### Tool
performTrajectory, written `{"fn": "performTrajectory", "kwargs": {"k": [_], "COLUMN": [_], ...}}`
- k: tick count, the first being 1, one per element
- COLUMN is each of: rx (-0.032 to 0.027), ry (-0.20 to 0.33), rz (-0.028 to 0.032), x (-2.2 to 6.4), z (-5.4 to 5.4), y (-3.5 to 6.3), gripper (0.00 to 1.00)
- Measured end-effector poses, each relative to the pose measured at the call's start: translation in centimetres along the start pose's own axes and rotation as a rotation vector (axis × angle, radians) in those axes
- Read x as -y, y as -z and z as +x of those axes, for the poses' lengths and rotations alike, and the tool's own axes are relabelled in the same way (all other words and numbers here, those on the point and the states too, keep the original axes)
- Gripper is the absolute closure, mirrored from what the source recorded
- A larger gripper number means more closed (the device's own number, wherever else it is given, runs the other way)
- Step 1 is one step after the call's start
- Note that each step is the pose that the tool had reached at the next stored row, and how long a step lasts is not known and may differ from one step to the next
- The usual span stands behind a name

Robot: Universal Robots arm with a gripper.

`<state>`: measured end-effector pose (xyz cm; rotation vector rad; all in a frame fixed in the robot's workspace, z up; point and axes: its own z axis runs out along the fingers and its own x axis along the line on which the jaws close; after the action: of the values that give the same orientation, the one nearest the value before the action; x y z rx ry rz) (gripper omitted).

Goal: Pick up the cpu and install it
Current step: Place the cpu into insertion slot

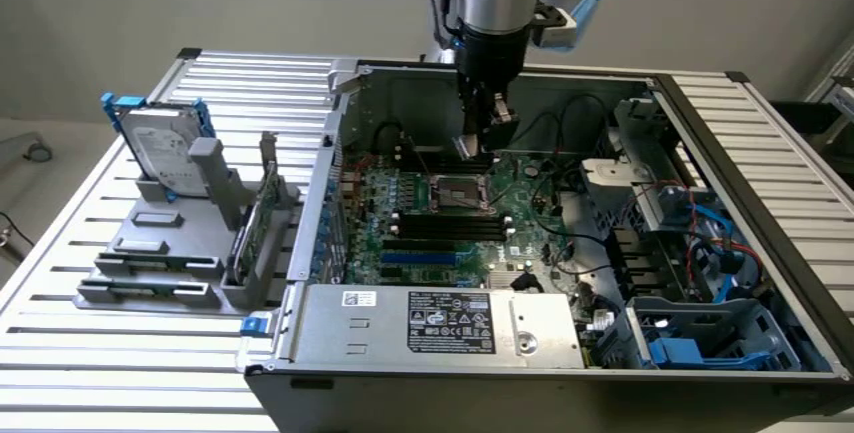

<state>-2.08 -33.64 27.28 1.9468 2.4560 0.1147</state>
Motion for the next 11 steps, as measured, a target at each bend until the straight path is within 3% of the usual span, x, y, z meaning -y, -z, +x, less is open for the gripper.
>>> {"fn": "performTrajectory", "kwargs": {"k": [7, 11], "rx": [0.0077, 0.0097], "ry": [-0.126, -0.163], "rz": [-0.0052, -0.0067], "x": [0.08, 0.25], "z": [0.0, 0.0], "y": [-1.2, -1.58], "gripper": [0.45, 0.45]}}
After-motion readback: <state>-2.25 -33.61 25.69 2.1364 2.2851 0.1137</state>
